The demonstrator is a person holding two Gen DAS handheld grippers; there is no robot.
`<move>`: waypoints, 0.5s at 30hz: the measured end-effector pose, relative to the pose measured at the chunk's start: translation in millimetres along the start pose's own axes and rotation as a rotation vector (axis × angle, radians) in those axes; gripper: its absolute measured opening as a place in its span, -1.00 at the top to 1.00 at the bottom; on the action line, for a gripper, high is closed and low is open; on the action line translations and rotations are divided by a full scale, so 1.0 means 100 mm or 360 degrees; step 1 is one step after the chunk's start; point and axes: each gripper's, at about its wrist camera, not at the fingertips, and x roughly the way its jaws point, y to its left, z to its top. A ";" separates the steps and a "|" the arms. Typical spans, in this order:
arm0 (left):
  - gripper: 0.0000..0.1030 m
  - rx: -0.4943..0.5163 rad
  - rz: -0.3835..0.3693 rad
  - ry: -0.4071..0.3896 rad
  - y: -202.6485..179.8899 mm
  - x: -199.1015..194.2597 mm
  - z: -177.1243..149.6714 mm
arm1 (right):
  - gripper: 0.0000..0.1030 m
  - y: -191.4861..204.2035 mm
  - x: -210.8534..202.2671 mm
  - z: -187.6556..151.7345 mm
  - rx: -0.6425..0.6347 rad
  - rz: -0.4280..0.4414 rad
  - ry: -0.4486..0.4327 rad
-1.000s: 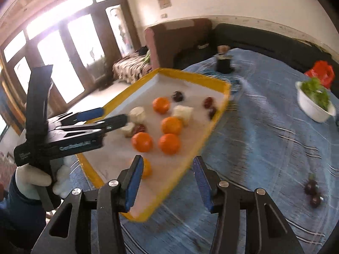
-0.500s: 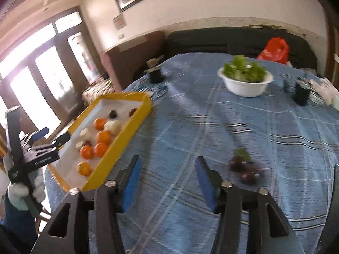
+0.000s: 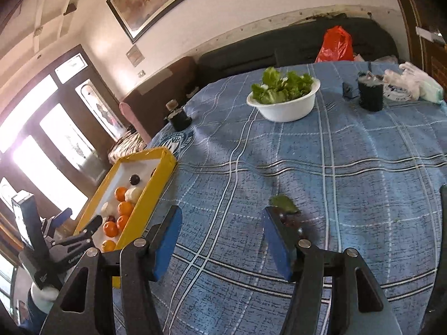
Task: Organize fruits
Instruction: 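Move both open tools back toward the two dark plums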
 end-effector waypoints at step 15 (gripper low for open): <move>-0.60 -0.0054 -0.0723 0.0244 -0.97 -0.19 0.66 | -0.13 -0.68 -0.36 0.21 0.0295 -0.0079 -0.0138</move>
